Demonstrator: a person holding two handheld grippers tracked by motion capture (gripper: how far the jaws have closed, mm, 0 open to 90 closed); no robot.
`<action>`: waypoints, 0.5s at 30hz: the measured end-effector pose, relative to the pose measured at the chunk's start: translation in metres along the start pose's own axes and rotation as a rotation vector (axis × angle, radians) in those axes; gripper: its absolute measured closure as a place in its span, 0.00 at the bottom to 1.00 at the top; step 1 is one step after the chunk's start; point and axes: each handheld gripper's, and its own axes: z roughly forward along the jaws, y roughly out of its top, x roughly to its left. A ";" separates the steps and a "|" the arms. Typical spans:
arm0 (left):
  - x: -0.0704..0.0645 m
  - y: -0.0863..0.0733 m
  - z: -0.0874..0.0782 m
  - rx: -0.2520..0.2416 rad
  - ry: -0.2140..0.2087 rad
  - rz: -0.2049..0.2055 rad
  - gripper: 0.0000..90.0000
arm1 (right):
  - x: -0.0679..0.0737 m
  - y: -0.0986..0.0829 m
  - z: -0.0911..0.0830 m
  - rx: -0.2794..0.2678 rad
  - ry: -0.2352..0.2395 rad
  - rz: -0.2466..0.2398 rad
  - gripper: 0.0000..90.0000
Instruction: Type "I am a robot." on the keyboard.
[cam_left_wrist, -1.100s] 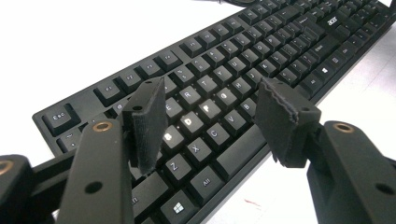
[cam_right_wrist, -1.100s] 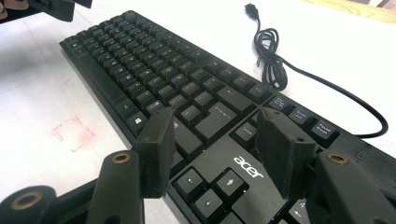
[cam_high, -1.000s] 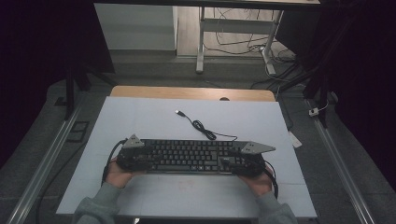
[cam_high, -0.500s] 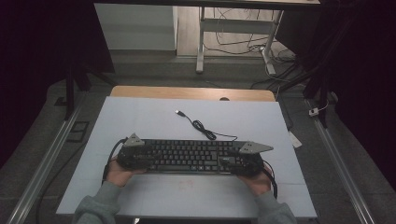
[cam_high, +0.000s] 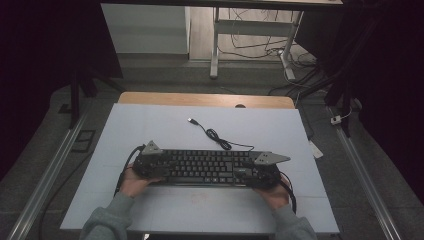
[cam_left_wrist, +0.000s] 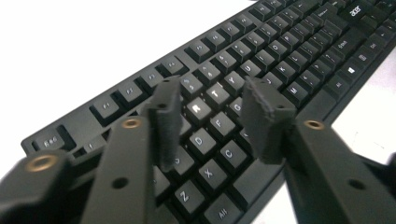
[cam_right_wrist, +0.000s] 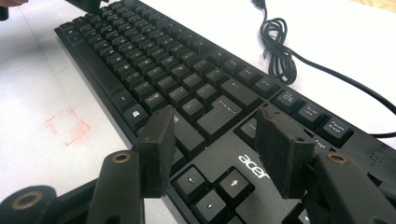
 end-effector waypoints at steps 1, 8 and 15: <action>0.000 0.001 0.001 -0.001 0.001 0.000 0.70 | 0.000 0.000 0.000 0.001 0.000 0.000 0.53; 0.000 0.004 0.011 0.024 -0.007 0.025 0.97 | 0.002 0.001 0.002 -0.002 0.008 -0.003 0.53; 0.000 0.006 0.020 0.050 0.002 0.029 0.98 | 0.002 0.001 0.002 0.001 0.002 -0.005 0.53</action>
